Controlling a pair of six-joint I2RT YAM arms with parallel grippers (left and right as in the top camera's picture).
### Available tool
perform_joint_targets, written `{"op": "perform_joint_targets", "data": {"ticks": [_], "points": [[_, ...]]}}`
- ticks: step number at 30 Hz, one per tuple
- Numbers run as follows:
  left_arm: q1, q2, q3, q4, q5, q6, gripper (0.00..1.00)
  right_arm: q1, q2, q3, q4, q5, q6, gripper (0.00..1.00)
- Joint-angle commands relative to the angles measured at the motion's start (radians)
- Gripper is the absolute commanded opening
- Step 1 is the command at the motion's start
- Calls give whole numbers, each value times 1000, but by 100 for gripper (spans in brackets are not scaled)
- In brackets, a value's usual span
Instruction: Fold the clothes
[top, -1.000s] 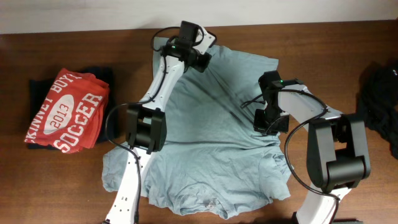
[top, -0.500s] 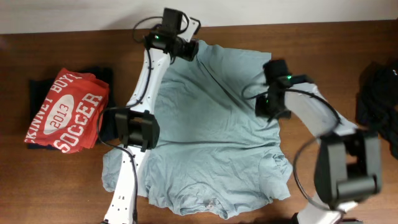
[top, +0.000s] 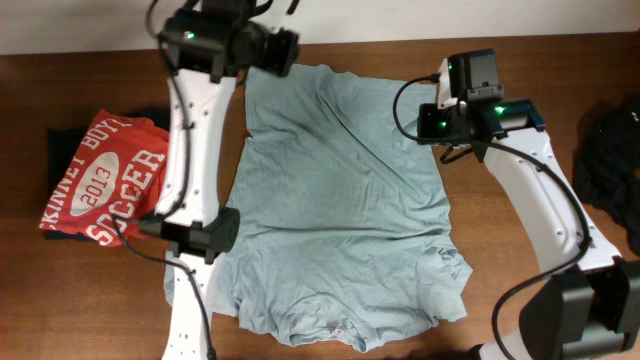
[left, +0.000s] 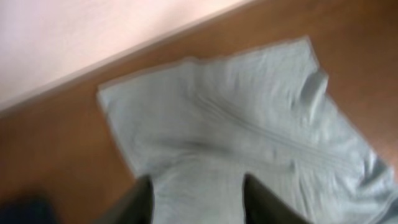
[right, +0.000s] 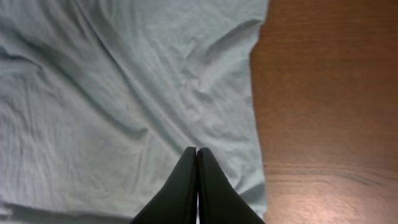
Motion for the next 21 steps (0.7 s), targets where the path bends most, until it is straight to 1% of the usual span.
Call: {"op": "perform_joint_targets", "data": {"ticks": [1, 3, 7, 10, 12, 14, 18, 20, 21], "points": [[2, -1, -10, -102, -122, -120, 33, -2, 34, 7, 34, -60, -16, 4], [1, -1, -52, -102, -81, -130, 31, -2, 47, 7, 74, -74, -16, 4], [-1, 9, -106, -102, -82, -198, 31, -2, 119, 7, 182, -101, -19, 4], [-2, 10, -135, -100, -101, -198, 30, -3, 209, 9, 264, -110, -17, 4], [-3, 10, -137, -102, -127, -193, 27, -4, 275, 22, 299, -124, -11, 4], [-10, 5, -136, -102, -142, -179, 25, -8, 348, 57, 316, -138, -10, 4], [-44, -23, -136, -102, -216, -163, 25, -23, 500, 174, 316, -132, 11, 4], [-64, -51, -136, -102, -235, -141, 26, -31, 565, 225, 325, -134, 20, 4], [-75, -74, -136, -102, -251, -138, 29, -39, 606, 258, 331, -133, 20, 4]]}}
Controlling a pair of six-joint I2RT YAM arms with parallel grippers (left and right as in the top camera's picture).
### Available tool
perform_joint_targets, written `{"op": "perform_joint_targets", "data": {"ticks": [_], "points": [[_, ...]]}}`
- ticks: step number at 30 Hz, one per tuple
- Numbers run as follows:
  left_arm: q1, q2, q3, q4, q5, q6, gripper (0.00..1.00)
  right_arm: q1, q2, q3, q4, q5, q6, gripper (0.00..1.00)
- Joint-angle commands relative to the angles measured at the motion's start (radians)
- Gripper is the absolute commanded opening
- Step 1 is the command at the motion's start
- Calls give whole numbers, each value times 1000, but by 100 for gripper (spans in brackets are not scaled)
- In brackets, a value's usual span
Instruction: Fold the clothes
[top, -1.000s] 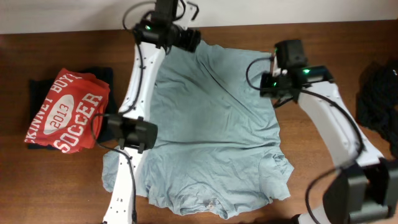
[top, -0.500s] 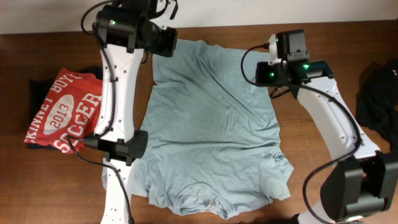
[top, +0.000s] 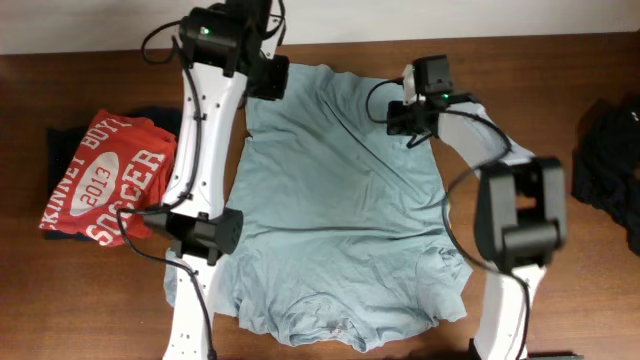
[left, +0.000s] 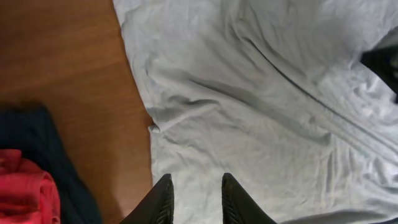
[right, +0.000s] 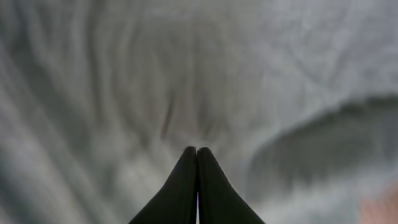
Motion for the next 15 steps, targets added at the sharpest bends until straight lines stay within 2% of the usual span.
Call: {"op": "perform_joint_targets", "data": {"ticks": [1, 6, 12, 15], "points": [[-40, -91, 1, -1, -75, 25, 30, -27, 86, 100, 15, -11, 18, 4], [-47, -188, 1, -1, -98, 24, 35, -60, 175, 150, 29, 46, 34, 4], [-47, -241, 1, -1, -99, 24, 37, -129, 188, 150, -74, 425, 33, 4], [-47, -244, 1, -1, -99, 24, 38, -186, 188, 151, -136, 514, 49, 4]]}}
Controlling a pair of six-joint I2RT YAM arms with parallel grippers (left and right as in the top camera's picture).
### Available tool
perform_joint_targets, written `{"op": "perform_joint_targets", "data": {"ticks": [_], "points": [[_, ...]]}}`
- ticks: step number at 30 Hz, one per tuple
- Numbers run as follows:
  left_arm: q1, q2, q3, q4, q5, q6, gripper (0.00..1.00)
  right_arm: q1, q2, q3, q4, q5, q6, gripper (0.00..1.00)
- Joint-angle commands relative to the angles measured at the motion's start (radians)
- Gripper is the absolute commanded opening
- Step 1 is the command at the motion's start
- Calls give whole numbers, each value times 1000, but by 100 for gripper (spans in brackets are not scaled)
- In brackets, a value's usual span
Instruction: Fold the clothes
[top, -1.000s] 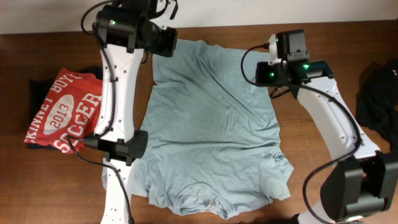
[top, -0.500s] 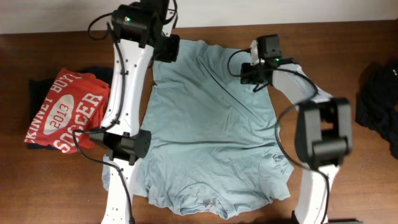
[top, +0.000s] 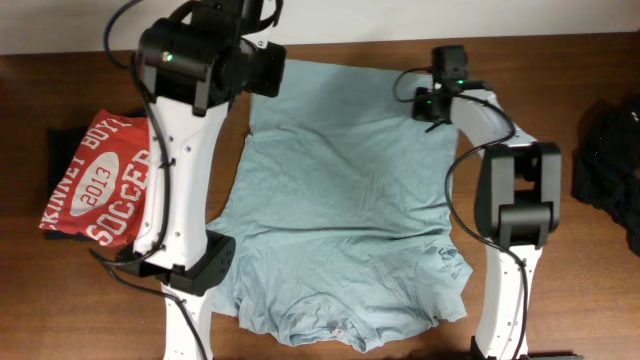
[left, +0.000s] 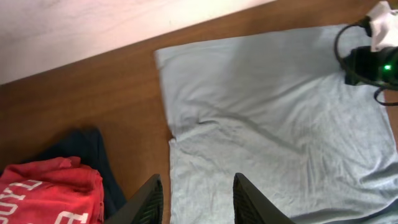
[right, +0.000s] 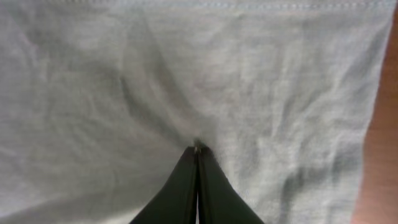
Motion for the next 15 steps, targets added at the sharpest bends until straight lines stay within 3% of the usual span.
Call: {"op": "perform_joint_targets", "data": {"ticks": [1, 7, 11, 15], "points": [[4, -1, 0, -1, -17, 16, 38, -108, 51, -22, -97, 275, 45, 4], [4, -1, 0, -1, -41, 16, 42, -256, 48, -21, -198, 314, 146, 4], [7, -1, 0, -1, -40, 15, 48, -337, 9, -19, -241, 303, 147, 4], [19, -1, -2, -1, 9, 14, 48, -360, -81, -18, -256, 220, 122, 4]]}}
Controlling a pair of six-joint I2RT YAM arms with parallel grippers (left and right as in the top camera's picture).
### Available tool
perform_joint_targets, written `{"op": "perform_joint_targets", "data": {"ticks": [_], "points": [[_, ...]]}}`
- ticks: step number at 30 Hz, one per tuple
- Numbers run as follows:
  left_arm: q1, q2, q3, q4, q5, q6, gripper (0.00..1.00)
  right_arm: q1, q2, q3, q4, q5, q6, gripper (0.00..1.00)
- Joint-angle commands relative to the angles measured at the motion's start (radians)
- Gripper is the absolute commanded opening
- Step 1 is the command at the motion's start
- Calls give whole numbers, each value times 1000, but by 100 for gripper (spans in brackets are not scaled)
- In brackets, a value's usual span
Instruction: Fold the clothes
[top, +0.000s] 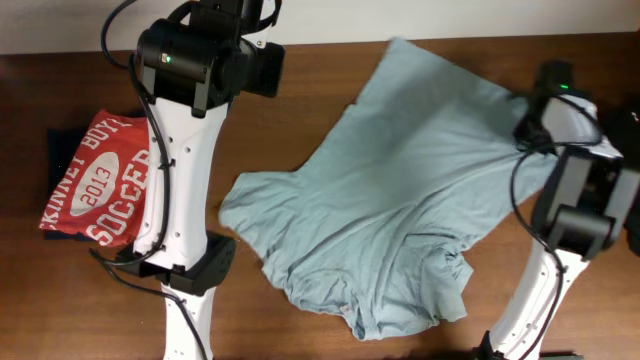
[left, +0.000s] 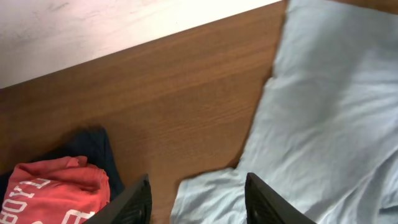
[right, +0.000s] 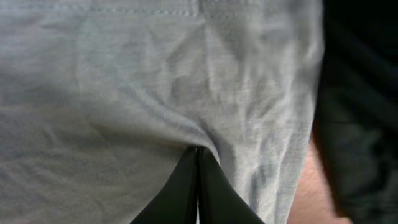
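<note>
A light blue-grey T-shirt (top: 400, 200) lies skewed and rumpled across the table, its back hem drawn toward the far right. My right gripper (top: 532, 108) is at the table's far right and is shut on the hem. In the right wrist view the closed gripper (right: 198, 152) pinches a fold of the shirt (right: 124, 93). My left gripper (top: 262, 68) hangs high at the back left and is open. In the left wrist view that gripper (left: 198, 182) is over bare wood, with the shirt (left: 323, 124) off to its right.
A folded red soccer shirt (top: 100, 175) rests on a dark blue garment at the left and also shows as the red shirt (left: 43, 186). A heap of dark clothes (top: 610, 150) lies at the right edge, seen as dark cloth (right: 360, 93) beside the right gripper. A pale wall (left: 93, 31) runs along the back.
The right gripper, shut on the back hem, has gone from the shirt's back right corner to the table's far right. The shirt has come with it and now lies slanted. The left gripper stays open.
First the shirt lay flat, the shut right gripper over its right side and the open left one near its back left corner. Then the right gripper was over the upper shirt, then pinching the back hem. Now the shirt is pulled askew to the right.
</note>
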Motion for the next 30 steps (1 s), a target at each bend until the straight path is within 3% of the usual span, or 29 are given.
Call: {"op": "perform_joint_targets", "data": {"ticks": [1, 6, 9, 13, 17, 20, 25, 30], "points": [[16, 1, -8, -1, 34, 4, 48, 3, -96, -28, -10, -95, -20, 4], [16, 1, -80, -1, 35, -41, 49, 42, -250, -27, -2, -222, -42, 18], [16, 1, -203, -1, 62, -105, 55, 65, -336, -27, -5, -274, -43, 27], [18, 1, -385, -1, 174, -116, 41, 77, -433, -27, -26, -357, -47, 42], [15, 1, -571, 2, 169, -161, 40, 76, -516, -27, -49, -451, -47, 51], [18, 1, -724, 48, 170, -167, 36, 76, -572, -27, -64, -479, -46, 47], [18, 1, -1046, 219, 253, -167, 1, 77, -648, -27, -90, -482, -46, 29], [18, 1, -1305, 436, 312, -167, 1, 76, -677, -27, -109, -482, -46, 28]]}}
